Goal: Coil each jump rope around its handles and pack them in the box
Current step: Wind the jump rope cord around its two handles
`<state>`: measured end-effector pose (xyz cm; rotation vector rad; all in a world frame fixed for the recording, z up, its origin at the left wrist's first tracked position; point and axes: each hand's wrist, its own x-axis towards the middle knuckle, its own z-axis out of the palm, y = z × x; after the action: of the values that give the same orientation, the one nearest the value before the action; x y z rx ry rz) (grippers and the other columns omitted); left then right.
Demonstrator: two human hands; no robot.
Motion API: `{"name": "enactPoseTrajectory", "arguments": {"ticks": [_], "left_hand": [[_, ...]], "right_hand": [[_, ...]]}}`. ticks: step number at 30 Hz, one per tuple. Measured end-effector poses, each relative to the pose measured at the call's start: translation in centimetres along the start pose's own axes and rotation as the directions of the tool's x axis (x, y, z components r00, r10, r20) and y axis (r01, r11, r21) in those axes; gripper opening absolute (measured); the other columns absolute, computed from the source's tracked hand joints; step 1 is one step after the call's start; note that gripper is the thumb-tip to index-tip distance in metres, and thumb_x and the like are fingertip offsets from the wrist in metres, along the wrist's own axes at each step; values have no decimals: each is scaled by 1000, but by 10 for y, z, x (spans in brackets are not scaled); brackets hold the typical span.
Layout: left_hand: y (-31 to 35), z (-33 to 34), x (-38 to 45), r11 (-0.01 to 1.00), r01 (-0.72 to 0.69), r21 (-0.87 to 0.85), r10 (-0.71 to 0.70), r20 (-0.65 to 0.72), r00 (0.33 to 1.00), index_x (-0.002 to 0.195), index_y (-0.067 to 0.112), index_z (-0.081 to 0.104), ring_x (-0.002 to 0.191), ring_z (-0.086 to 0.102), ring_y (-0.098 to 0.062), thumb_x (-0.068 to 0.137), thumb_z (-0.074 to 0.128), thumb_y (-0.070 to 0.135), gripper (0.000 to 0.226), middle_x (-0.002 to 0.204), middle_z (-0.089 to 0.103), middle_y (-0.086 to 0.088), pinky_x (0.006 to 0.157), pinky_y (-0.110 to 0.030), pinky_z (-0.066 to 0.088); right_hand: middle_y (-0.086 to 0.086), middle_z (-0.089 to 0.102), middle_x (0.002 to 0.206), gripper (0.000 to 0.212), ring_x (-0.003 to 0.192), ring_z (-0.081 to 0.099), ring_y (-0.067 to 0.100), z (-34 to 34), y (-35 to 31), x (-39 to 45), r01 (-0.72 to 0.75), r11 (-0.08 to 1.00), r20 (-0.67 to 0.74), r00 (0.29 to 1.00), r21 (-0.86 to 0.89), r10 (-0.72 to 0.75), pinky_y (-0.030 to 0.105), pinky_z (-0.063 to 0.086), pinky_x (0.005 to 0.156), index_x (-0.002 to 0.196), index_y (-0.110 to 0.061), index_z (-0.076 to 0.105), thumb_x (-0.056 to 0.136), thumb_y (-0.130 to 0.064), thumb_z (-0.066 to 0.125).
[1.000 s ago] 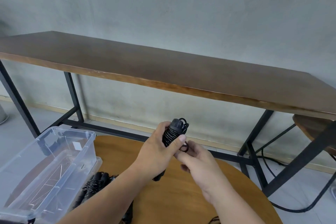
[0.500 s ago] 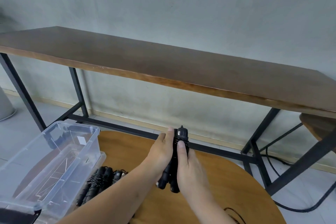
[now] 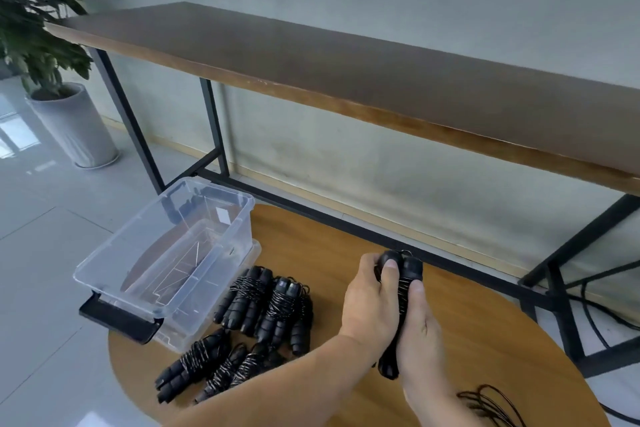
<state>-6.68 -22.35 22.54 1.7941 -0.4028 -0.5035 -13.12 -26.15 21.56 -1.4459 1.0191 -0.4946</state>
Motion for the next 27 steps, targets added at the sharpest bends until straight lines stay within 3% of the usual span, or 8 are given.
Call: {"name": "enactPoseTrajectory", "arguments": {"ticks": [6, 9, 12, 15, 18, 21, 24, 27], "left_hand": [[-43, -11, 1, 990, 114, 76, -116, 19, 993, 133, 28, 44, 115, 53, -16, 99, 37, 58, 45, 124, 56, 7, 98, -30, 43], [-56, -16, 4, 966, 214, 146, -228, 89, 970, 142, 24, 39, 115, 51, -20, 98, 34, 62, 58, 134, 34, 1, 97, -29, 43], [-72, -22, 4, 947, 277, 161, -299, 129, 946, 145, 20, 36, 111, 51, -21, 98, 35, 62, 63, 136, 26, -1, 98, -31, 45], [-89, -30, -1, 931, 309, 194, -341, 167, 925, 152, 20, 28, 127, 46, -23, 100, 33, 60, 66, 148, 27, -4, 100, -28, 40], [-109, -39, -4, 914, 328, 239, -376, 197, 905, 153, 21, 30, 132, 43, -20, 102, 32, 56, 61, 151, 30, -1, 97, -24, 36], [-126, -50, -7, 905, 341, 257, -400, 233, 886, 152, 22, 35, 134, 42, -17, 103, 34, 51, 56, 152, 31, 3, 100, -22, 36], [-134, -72, -10, 907, 331, 260, -385, 196, 902, 148, 25, 41, 133, 44, -14, 103, 38, 48, 50, 148, 38, 6, 96, -19, 34], [-137, -111, -7, 919, 329, 218, -354, 84, 931, 133, 28, 57, 119, 55, -9, 104, 44, 41, 35, 129, 57, 10, 91, -17, 41]], "right_hand": [[8, 68, 116, 62, 108, 63, 28, 11, 22, 7, -305, 951, 168, 936, -49, 309, 34, 50, 74, 127, -21, 60, 94, -67, 36], [1, 63, 103, 50, 93, 61, 23, 13, 30, 11, -305, 951, 199, 930, -51, 309, 37, 48, 75, 127, -21, 52, 96, -59, 42], [-9, 58, 92, 30, 82, 60, 14, 17, 46, 12, -308, 947, 231, 919, -87, 320, 36, 51, 68, 121, -27, 47, 100, -47, 43], [-10, 63, 95, 31, 86, 68, 23, 23, 66, 9, -330, 927, 210, 907, -179, 364, 42, 58, 72, 120, -28, 51, 100, -51, 44], [-8, 65, 95, 25, 84, 70, 27, 28, 86, 7, -391, 889, 181, 882, -239, 436, 30, 51, 53, 114, -29, 52, 99, -49, 46], [2, 70, 100, 35, 89, 69, 27, 37, 103, 5, -435, 854, 190, 848, -285, 495, 34, 51, 60, 117, -21, 59, 98, -49, 51], [1, 70, 103, 36, 87, 69, 24, 52, 110, -2, -430, 849, 208, 840, -308, 501, 36, 54, 65, 117, -21, 58, 96, -50, 53], [2, 71, 103, 33, 77, 73, 19, 79, 107, -11, -399, 862, 294, 822, -313, 487, 30, 53, 60, 116, -24, 52, 95, -49, 57]]}}
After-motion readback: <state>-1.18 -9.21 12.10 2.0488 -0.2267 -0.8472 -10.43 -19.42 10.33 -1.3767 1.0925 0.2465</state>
